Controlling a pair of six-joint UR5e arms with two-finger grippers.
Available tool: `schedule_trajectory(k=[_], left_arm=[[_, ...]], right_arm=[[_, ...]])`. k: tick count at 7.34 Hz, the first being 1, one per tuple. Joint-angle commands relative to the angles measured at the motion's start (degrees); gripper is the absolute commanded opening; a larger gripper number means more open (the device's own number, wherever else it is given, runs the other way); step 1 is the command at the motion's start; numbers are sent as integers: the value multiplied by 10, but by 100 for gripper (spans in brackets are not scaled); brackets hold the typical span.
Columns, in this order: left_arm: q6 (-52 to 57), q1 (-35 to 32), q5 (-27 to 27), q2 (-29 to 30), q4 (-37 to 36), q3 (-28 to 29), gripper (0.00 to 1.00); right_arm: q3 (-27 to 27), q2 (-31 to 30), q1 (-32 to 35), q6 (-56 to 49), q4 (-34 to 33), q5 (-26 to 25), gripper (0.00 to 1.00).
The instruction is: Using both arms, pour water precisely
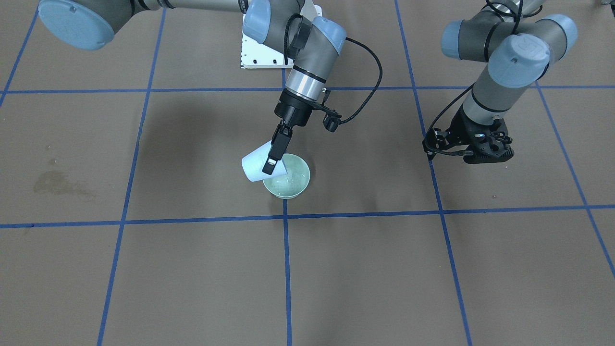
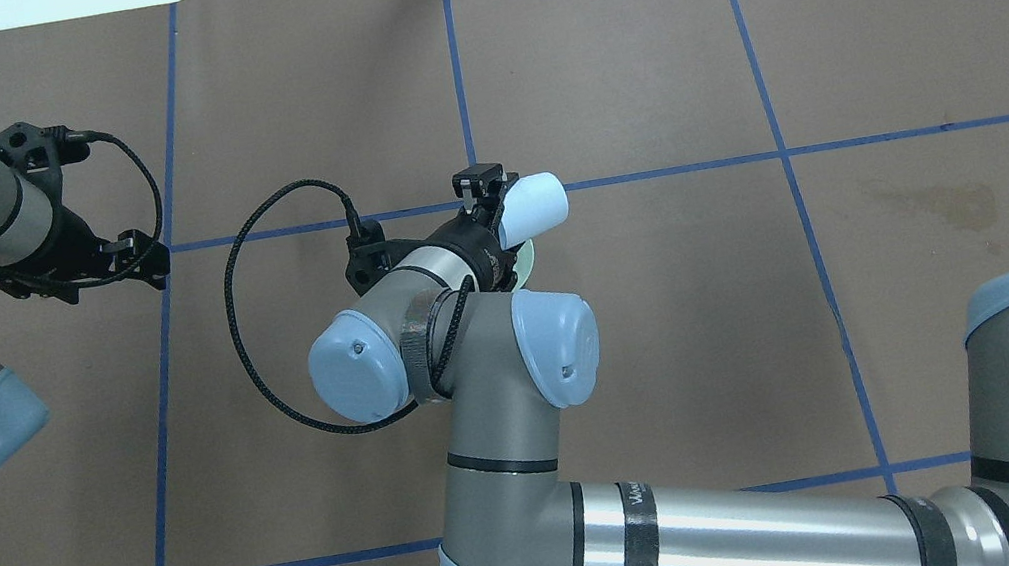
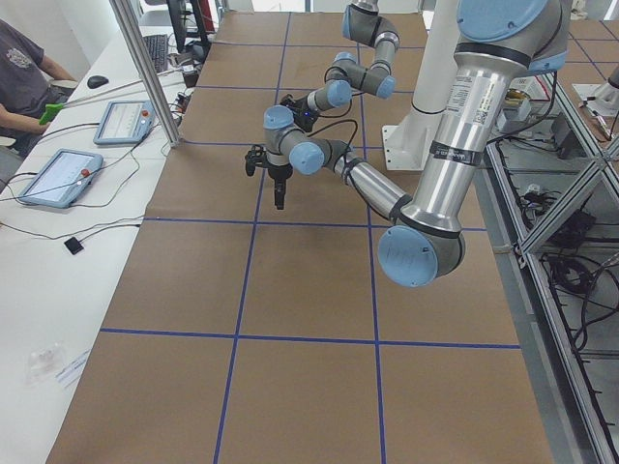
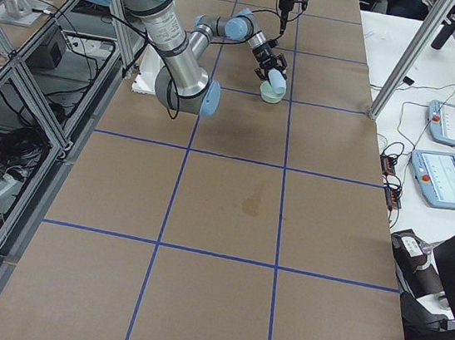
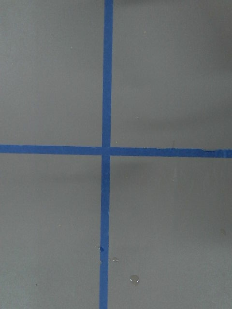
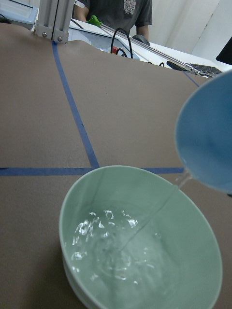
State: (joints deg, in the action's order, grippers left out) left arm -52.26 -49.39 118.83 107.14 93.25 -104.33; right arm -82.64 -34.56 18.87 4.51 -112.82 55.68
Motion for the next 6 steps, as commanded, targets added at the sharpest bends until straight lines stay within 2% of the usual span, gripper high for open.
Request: schedule_trajectory(k=[1, 2, 3, 4, 5, 6], left_arm=[[0, 0, 0, 0, 0, 0, 100], [0, 0, 0, 0, 0, 0, 100], [0, 0, 0, 0, 0, 0, 100], [0, 0, 0, 0, -1, 0, 100], [0, 0, 0, 0, 0, 0, 100], [0, 0, 0, 0, 0, 0, 100]], right_arm=[[-139, -85, 18, 92, 22, 72, 22], [-203, -132, 25, 134, 47, 76, 22], [-232, -163, 35, 184, 81, 91, 22], [-268, -206, 61, 223, 130, 137, 22], [-305, -273, 95, 226, 196, 186, 23], [-320, -348, 123, 226, 286, 212, 23]])
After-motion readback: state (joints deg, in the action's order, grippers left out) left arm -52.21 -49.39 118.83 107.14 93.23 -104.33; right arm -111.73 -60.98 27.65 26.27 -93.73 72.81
